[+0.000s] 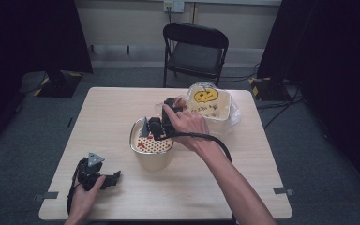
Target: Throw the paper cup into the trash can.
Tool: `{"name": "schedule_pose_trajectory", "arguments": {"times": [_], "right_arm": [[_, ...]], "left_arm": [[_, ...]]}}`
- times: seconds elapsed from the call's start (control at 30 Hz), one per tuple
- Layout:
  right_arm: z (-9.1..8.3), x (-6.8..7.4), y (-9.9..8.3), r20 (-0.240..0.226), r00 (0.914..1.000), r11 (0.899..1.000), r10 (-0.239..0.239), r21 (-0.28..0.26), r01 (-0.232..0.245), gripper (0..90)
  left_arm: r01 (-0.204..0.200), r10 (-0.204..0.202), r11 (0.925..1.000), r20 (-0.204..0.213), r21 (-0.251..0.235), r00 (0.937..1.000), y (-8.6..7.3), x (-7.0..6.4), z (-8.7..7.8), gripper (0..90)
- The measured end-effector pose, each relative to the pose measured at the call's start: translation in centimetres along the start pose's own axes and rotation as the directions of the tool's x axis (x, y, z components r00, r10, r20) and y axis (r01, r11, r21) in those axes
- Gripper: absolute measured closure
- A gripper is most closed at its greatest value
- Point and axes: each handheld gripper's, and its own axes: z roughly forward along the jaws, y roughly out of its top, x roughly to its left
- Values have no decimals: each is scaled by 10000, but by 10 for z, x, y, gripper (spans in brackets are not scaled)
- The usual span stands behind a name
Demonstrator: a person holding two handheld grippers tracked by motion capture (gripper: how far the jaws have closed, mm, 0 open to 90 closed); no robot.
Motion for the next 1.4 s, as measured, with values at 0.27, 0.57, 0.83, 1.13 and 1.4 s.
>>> {"name": "schedule_pose_trajectory", "arguments": {"times": [0.27, 0.57, 0.83, 1.13, 1.4], "right_arm": [[-2, 3, 5, 708, 9933, 9958, -909, 171, 899, 470], [-2, 10, 6, 2022, 9468, 9680, -2503, 727, 2403, 473], [-5, 16, 11, 2749, 8793, 9212, -3890, 1257, 3682, 477], [-6, 21, 11, 3176, 8083, 8682, -4958, 1604, 4695, 478], [-7, 21, 10, 3274, 7800, 8456, -5333, 1807, 5023, 478]], "left_arm": [[1, -1, 10000, 1, 0, 10000, 0, 0, 0, 0], [-45, 45, 10000, -12, 10, 10000, 0, 0, 0, 0], [-42, 42, 10000, -17, 9, 10000, 0, 0, 0, 0], [-44, 44, 10000, -10, 10, 10000, 0, 0, 0, 0], [-40, 40, 10000, -18, 8, 10000, 0, 0, 0, 0]]}}
